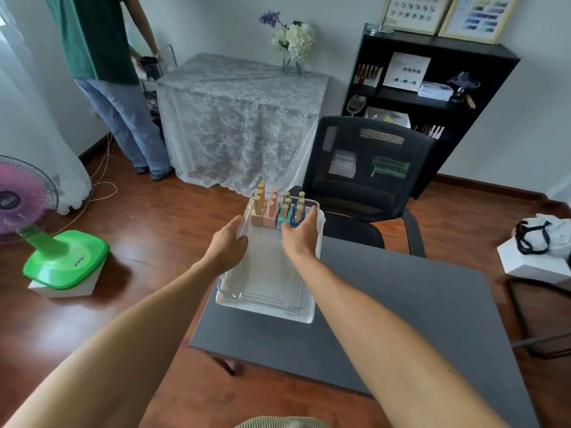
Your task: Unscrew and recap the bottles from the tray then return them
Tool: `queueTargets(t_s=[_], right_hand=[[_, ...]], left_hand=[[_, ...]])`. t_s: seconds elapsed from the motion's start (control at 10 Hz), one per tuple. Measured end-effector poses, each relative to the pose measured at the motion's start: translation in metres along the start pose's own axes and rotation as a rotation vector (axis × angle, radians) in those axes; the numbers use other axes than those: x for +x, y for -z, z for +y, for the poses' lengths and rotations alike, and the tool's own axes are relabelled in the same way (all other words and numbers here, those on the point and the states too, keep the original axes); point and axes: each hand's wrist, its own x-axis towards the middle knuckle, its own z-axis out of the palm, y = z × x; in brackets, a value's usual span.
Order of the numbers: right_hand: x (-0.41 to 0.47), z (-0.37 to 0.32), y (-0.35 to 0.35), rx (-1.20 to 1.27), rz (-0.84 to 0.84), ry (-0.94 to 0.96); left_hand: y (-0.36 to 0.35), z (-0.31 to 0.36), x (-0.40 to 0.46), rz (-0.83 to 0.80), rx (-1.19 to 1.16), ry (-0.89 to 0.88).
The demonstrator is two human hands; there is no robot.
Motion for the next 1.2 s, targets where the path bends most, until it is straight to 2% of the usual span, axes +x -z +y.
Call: queueTargets(t_s=[0.4,0.9,1.1,1.2], right_hand=[[0.016,0.014,-0.018,-0.011,0.003,-0.076],[0.019,0.022,-0.030,-0.043,0.048,-0.046],[0.007,0.005,-0.021,0.029,0.065,-0.037],[-0.004,-0.011,-0.009,0.059,0.123,0.033]], left_hand=[[0.001,-0.006,0.000,-0.016,-0.047,-0.042],[-0.002,-0.010,0.004,-0.012,-0.066,-0.013],[-0.003,-0.009,0.003,-0.018,-0.054,0.016],[-0.001,-0.002,-0.001,0.021,0.086,0.017]])
